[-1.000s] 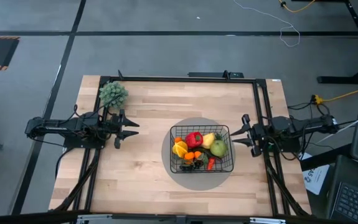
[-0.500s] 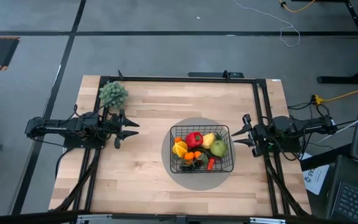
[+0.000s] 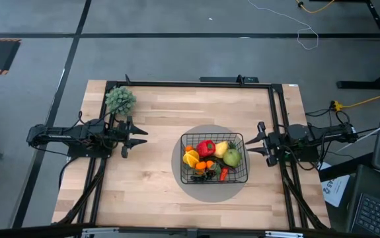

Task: Build produce basket
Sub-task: Return to Home Position

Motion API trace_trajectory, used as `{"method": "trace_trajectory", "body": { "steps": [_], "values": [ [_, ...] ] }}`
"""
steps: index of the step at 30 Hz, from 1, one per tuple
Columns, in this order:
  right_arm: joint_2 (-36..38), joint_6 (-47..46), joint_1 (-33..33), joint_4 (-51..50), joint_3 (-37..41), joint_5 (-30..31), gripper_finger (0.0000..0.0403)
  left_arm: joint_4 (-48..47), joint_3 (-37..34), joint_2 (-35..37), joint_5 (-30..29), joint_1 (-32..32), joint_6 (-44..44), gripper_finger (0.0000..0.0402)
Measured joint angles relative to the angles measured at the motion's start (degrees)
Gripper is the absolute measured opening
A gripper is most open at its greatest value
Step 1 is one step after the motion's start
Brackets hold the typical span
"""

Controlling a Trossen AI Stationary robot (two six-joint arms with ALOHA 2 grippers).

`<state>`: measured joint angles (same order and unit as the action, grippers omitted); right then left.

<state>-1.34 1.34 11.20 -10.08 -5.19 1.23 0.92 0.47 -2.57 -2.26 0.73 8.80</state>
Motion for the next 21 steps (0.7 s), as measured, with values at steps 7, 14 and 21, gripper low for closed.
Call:
{"method": "trace_trajectory", "body": {
  "steps": [7, 14, 21],
  "values": [
    [0.0, -1.8, 0.0, 0.0, 0.0, 0.3, 0.0122, 0.0, 0.0, 0.0, 0.0, 0.0, 0.0, 0.0157],
    [0.0, -2.6, 0.0, -0.2, 0.0, 0.3, 0.0122, 0.0, 0.0, 0.0, 0.0, 0.0, 0.0, 0.0157],
    [0.0, -2.4, 0.0, -0.6, 0.0, 0.3, 0.0122, 0.0, 0.0, 0.0, 0.0, 0.0, 0.0, 0.0157]
  ]
}}
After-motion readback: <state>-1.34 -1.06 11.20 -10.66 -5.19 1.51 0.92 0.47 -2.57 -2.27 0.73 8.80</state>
